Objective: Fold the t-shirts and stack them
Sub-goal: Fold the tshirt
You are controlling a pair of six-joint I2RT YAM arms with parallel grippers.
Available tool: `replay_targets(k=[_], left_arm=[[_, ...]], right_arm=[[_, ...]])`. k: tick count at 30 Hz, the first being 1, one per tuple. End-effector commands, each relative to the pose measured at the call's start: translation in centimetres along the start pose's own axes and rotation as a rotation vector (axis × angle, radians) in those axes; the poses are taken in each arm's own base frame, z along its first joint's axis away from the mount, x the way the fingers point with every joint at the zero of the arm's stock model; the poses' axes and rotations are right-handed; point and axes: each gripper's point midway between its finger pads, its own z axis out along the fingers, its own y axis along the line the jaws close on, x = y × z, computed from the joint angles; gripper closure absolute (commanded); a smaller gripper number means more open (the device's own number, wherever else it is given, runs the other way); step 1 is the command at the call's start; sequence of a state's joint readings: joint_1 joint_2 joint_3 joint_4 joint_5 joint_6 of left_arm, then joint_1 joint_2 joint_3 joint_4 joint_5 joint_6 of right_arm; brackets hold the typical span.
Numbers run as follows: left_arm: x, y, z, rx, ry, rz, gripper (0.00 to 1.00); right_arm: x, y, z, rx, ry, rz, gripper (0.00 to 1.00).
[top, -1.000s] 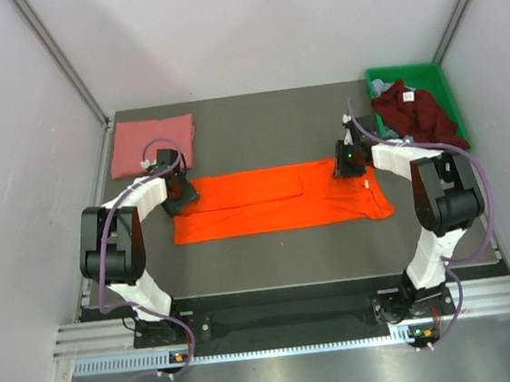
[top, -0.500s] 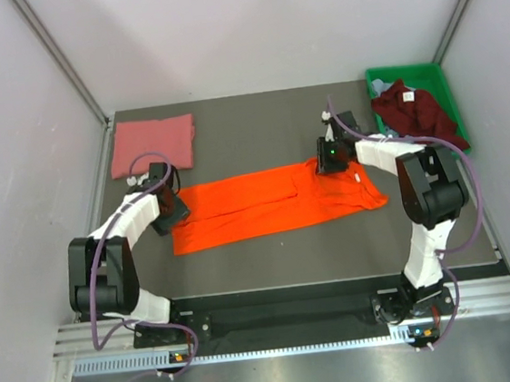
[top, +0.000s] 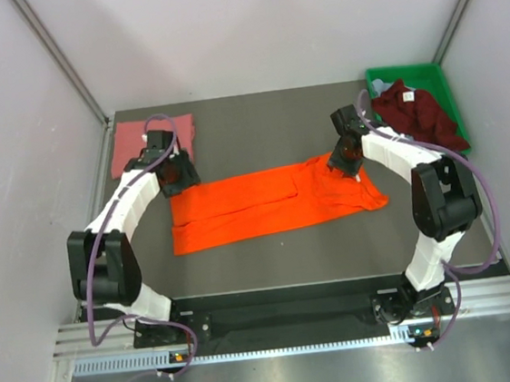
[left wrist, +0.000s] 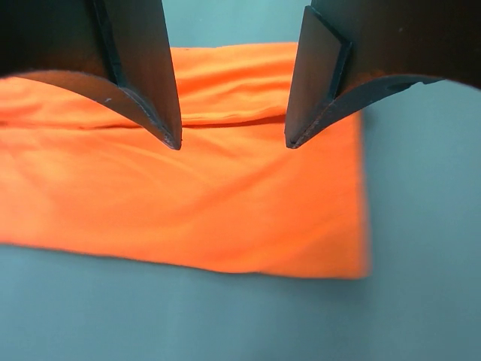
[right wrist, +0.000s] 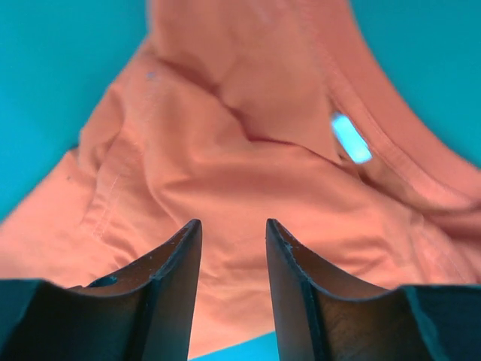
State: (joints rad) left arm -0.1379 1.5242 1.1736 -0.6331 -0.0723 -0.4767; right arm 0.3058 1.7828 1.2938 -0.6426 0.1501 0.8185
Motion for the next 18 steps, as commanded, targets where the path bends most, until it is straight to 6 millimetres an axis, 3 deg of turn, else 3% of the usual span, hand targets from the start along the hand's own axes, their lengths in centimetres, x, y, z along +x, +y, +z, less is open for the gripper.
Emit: replay_targets(k=[1,5,8,12,18], left_arm=[[0.3,-3.7,1.6,0.163,0.050,0.116,0.37],[0.4,-4.4,3.6,0.178,0.085,0.133,0.38],[0.6,-3.5,5.3,0.113,0.116,0.134,0.38],[1.7,0.0,7.4,-0.085,0.157,0.116,0.37],[3.0,3.9,7.9,-0.226,0.172,0.052,0.37]], right_arm=[[-0.5,-0.9,-1.0,0.114,-0.029,0.202,0.59],[0.4,-1.8,0.1,0.205,0.010,0.286,0.58],[0.0,-2.4,0.5,0.242,-0.040,0.362,0.57],[-0.3,-3.1,1.5,0.285,-0.084,0.441,0.55],[-0.8,-4.4,3.6,0.337,-0.124,0.442,0.55]])
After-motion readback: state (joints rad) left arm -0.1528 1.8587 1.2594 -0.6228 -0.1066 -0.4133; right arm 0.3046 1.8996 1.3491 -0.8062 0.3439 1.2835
